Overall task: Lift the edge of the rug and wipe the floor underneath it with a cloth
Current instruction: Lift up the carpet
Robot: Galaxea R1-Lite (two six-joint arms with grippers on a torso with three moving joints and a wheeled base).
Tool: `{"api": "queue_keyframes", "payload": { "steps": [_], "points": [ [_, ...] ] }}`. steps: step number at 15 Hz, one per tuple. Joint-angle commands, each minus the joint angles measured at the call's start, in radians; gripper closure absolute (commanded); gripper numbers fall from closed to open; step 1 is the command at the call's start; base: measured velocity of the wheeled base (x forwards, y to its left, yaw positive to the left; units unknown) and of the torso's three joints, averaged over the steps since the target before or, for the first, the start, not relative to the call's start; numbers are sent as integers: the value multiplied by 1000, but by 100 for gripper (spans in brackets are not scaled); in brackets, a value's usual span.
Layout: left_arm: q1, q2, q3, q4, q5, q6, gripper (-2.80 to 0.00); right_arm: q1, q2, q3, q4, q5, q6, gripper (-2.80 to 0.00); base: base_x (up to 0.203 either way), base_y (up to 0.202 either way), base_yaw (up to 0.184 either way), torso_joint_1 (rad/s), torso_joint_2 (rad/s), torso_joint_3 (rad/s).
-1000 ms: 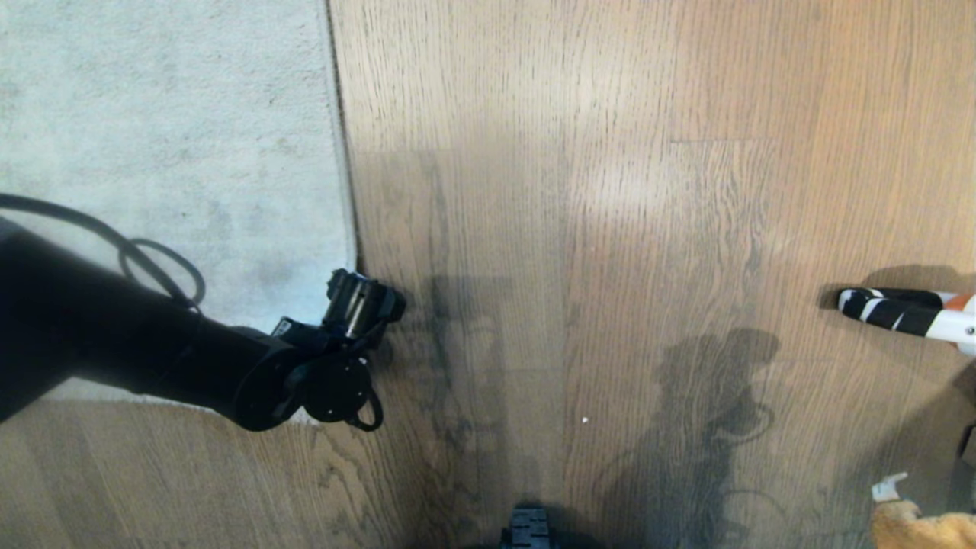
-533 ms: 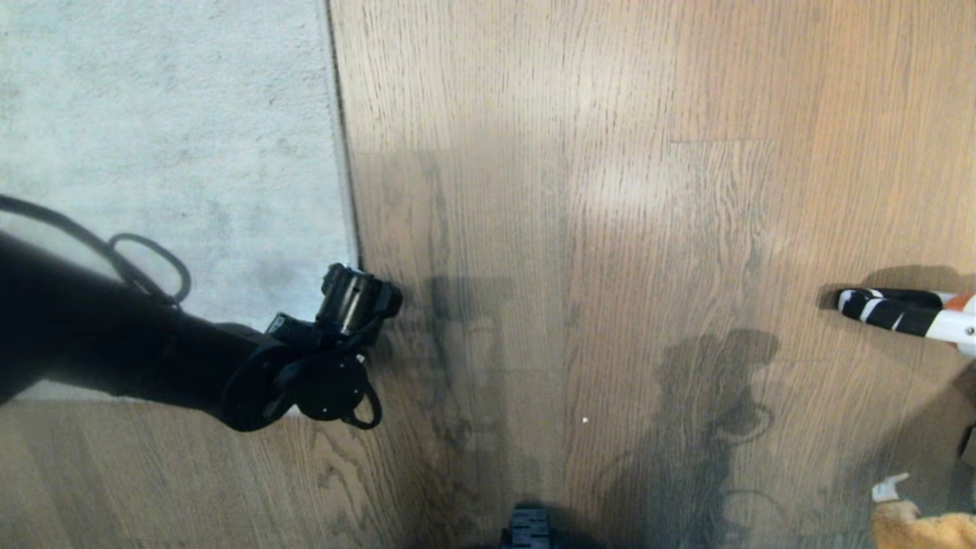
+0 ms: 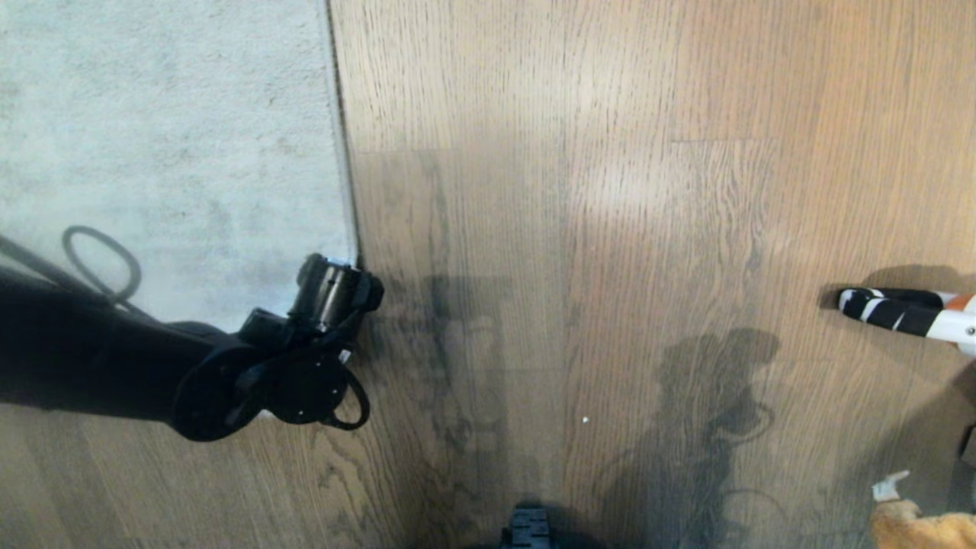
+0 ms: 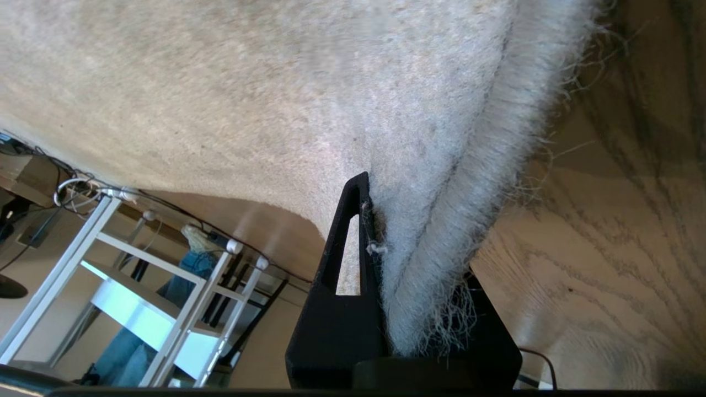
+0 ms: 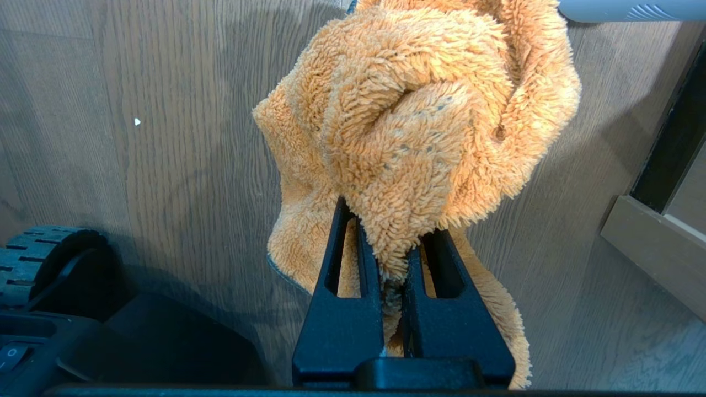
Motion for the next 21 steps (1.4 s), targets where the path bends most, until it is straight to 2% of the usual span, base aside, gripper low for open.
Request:
{"api": "queue_keyframes", "payload": {
  "steps": [1,5,10,15,21],
  "points": [
    [15,-73,21,-5,-2,2,0,0,1,0,0,0,-2,0,0,0,0,0,0,0],
    [69,-160,18,9,-8,26,0,1,1,0,0,0,-1,0,0,0,0,0,0,0],
    [158,-276,23,25,-83,95,0,0,1,0,0,0,-1,0,0,0,0,0,0,0],
    [217,-393,22,138,-171,95,0,0,1,0,0,0,-1,0,0,0,0,0,0,0],
    [225,-458,40,140,-173,94,0,0,1,0,0,0,-1,0,0,0,0,0,0,0]
  ]
}}
